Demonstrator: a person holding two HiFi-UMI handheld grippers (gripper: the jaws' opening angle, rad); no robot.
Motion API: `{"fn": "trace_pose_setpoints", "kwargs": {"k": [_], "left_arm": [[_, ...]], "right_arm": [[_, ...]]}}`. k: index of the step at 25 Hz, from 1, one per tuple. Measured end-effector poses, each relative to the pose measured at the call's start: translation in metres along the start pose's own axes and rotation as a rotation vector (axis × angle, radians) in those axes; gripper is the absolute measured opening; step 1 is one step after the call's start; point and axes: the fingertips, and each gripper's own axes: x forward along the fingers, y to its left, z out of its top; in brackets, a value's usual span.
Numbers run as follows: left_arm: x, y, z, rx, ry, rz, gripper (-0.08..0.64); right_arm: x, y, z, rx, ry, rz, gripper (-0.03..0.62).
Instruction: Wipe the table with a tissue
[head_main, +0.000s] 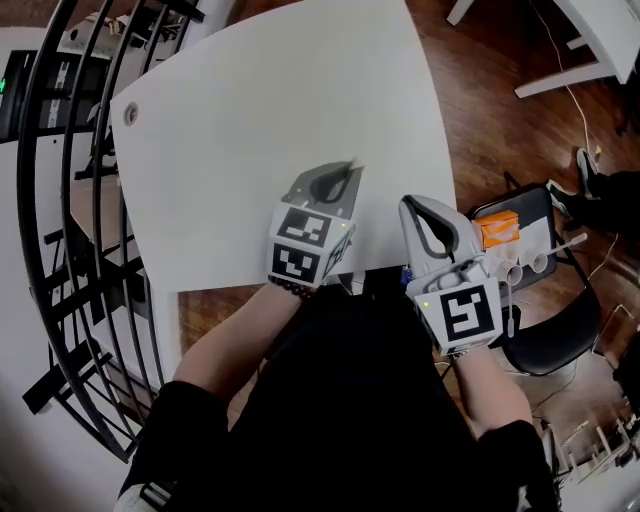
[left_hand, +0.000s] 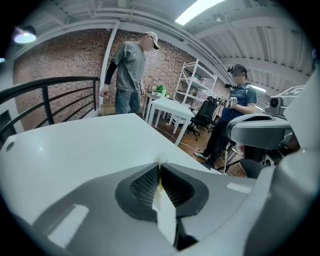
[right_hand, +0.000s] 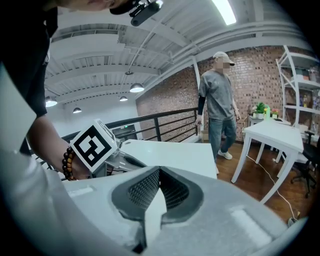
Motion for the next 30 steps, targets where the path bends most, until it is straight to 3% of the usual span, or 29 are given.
{"fn": "trace_pose_setpoints", "kwargs": {"k": [12, 30], "left_arm": [[-0.104, 0.027, -0.025, -0.053, -0.121, 0.095, 0.031], [-0.203, 0.046, -0.057, -0.047, -0.245, 0.173, 0.031]], "right_arm": [[-0.004, 0.089, 0.014, -0.061, -0.02, 0.078, -0.008], [-0.014, 0.172, 0.016, -0.104, -0.069, 0.087, -0.008]]}}
